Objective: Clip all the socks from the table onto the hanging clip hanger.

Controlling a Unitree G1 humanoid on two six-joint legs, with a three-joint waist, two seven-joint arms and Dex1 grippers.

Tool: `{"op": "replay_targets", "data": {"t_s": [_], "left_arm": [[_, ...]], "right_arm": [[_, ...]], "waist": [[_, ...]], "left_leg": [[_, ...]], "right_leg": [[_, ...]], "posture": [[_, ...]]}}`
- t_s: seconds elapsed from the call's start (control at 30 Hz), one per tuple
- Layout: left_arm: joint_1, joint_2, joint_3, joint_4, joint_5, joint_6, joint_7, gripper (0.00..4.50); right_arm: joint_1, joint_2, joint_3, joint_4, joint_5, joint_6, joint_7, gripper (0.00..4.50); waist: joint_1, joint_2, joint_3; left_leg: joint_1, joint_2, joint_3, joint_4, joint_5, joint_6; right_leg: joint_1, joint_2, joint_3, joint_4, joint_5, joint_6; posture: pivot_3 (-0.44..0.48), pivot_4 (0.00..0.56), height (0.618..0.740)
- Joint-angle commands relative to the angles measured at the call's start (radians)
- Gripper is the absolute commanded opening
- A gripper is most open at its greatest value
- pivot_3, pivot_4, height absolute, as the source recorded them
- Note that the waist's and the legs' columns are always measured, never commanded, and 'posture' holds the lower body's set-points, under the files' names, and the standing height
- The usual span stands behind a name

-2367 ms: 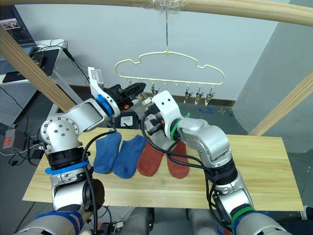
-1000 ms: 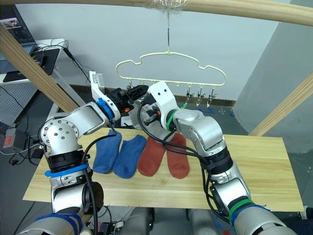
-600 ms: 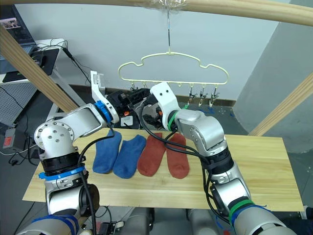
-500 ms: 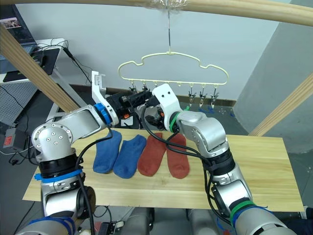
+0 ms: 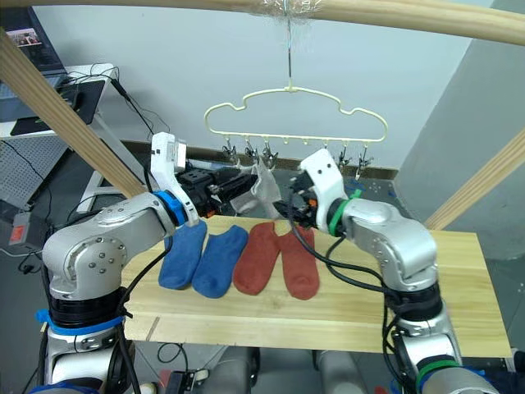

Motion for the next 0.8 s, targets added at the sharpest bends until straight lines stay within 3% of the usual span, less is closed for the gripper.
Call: {"op": "replay_targets", "data": {"t_s": [0.03,0.43,0.77,0.8], "left_arm": [[0.022,-0.036,-0.047,-0.056,0.09,-0.117,0.011,2.47],[0.096,-0.159,-0.168,0.004,0.334,-0.364,0.023,2.47],[0.089,-0.24,-0.221,0.078,0.467,-0.456,0.039,2.47],[0.089,-0.246,-0.225,0.084,0.48,-0.463,0.041,2.47]], "right_arm": [[0.031,-0.06,-0.093,-0.101,0.088,-0.032,0.07,2.82],[0.077,-0.164,-0.272,-0.161,0.295,-0.067,0.124,2.82],[0.066,-0.235,-0.301,-0.136,0.382,-0.072,0.099,2.82],[0.066,-0.237,-0.303,-0.136,0.391,-0.071,0.095,2.66]], "waist": [[0.001,0.0,0.0],[-0.002,0.0,0.0],[-0.003,0.0,0.0],[-0.003,0.0,-0.001]], "left_leg": [[0.0,0.0,0.0,0.0,0.0,0.0],[0.0,0.0,0.001,0.001,0.0,0.0],[0.0,-0.001,0.001,0.002,0.0,0.0],[0.0,-0.001,0.001,0.002,0.0,0.0]], "right_leg": [[0.0,0.0,0.0,0.0,0.0,0.0],[0.0,0.0,0.001,0.0,0.0,0.0],[0.001,0.0,0.002,0.001,0.0,0.0],[0.001,0.0,0.002,0.001,0.0,0.0]], "posture": [[-0.014,0.226,0.74],[-0.039,0.222,0.74],[-0.047,0.229,0.74],[-0.047,0.229,0.74]]}}
